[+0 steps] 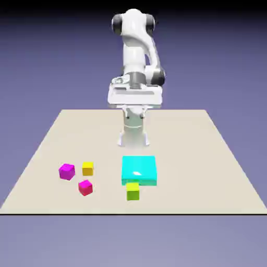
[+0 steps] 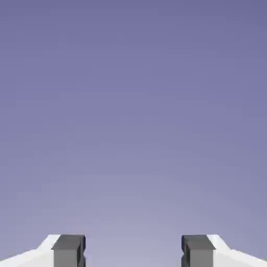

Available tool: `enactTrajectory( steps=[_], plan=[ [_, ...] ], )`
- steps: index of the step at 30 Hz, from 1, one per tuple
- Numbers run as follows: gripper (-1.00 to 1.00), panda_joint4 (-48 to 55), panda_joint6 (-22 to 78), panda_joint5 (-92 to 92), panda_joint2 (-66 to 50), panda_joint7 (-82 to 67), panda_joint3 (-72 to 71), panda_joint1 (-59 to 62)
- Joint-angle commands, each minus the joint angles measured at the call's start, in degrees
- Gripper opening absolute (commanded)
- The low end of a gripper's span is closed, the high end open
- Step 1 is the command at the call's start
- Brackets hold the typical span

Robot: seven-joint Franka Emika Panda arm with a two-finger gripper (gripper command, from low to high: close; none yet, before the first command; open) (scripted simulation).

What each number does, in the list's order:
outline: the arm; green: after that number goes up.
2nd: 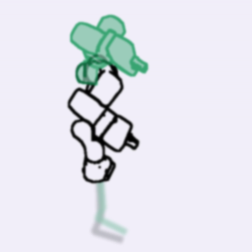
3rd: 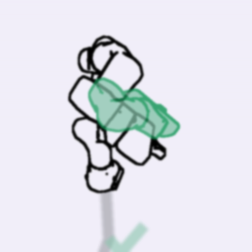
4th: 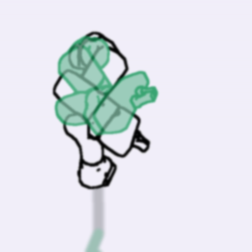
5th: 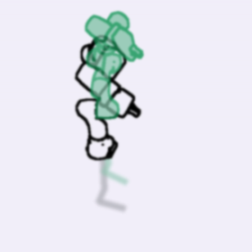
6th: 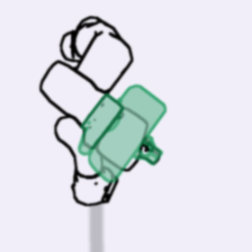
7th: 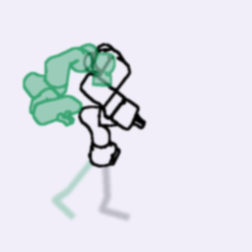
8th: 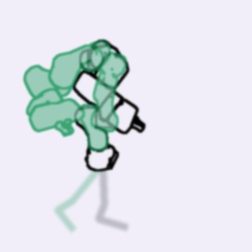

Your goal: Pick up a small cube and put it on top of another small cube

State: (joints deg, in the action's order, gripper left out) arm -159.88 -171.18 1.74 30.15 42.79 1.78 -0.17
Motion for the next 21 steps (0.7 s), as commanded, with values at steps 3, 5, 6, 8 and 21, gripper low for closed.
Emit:
enactTrajectory(
  steps=[3, 5, 6, 8, 21],
  plan=[
    [0.0, 2.8, 7.03, 4.33, -6.23, 0.82, 4.44, 1.28],
    [0.0, 4.67, 11.72, 7.21, -10.39, 1.37, 7.39, 2.13],
    [0.0, 5.6, 14.06, 8.65, -12.46, 1.65, 8.87, 2.56],
    [0.0, 7.47, 18.75, 11.54, -16.61, 2.2, 11.83, 3.41],
    [0.0, 19.61, 49.21, 30.28, -43.61, 5.77, 31.04, 8.95]
  ],
)
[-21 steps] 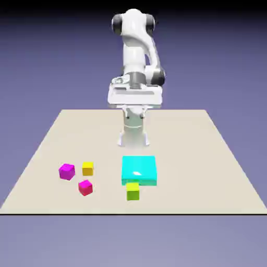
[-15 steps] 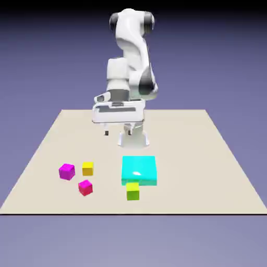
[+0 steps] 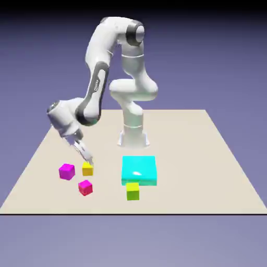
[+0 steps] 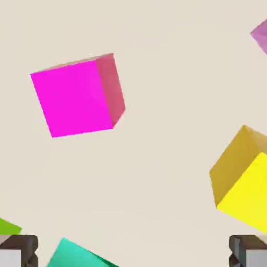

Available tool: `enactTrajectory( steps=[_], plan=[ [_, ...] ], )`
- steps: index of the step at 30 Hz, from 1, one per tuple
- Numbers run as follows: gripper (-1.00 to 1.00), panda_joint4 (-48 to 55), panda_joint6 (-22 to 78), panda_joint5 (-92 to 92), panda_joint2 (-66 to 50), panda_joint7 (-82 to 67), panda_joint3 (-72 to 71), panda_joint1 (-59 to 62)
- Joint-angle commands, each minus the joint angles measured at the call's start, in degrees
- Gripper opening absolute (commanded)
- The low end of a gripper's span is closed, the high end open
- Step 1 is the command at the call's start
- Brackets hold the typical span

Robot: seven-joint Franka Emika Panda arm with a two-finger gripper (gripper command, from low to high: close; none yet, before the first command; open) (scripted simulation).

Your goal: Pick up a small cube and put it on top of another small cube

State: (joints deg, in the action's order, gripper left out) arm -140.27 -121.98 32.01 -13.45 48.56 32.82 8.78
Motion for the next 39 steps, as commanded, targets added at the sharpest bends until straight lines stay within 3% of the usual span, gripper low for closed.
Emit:
enactTrajectory(
  steps=[1, 6, 11, 12, 17, 29, 35, 36, 39],
  plan=[
    [0.0, 0.93, 2.35, 1.44, -2.08, 0.28, 1.48, 0.43],
    [0.0, 4.97, 12.48, 7.68, -11.06, 1.46, 7.87, 2.27],
    [0.0, 2.76, 6.42, 16.12, -17.7, -3.65, 2.17, 2.83],
    [-1.0, 2.76, 6.42, 16.12, -17.7, -3.65, 2.17, 2.83],
    [-1.0, 4.68, 11.73, 8.6, -10.34, 2.99, 7.04, 1.38],
    [-1.0, -1.05, -2.69, 26.28, 3.67, 32.33, -8.96, -15.77],
    [-1.0, 0.56, -6.33, 37.02, -5.34, 25.36, -13.4, -16.95],
    [1.0, 0.56, -6.33, 37.02, -5.34, 25.36, -13.4, -16.95],
    [1.0, -0.18, -4.65, 32.08, -1.2, 28.57, -11.36, -16.41]
  ],
)
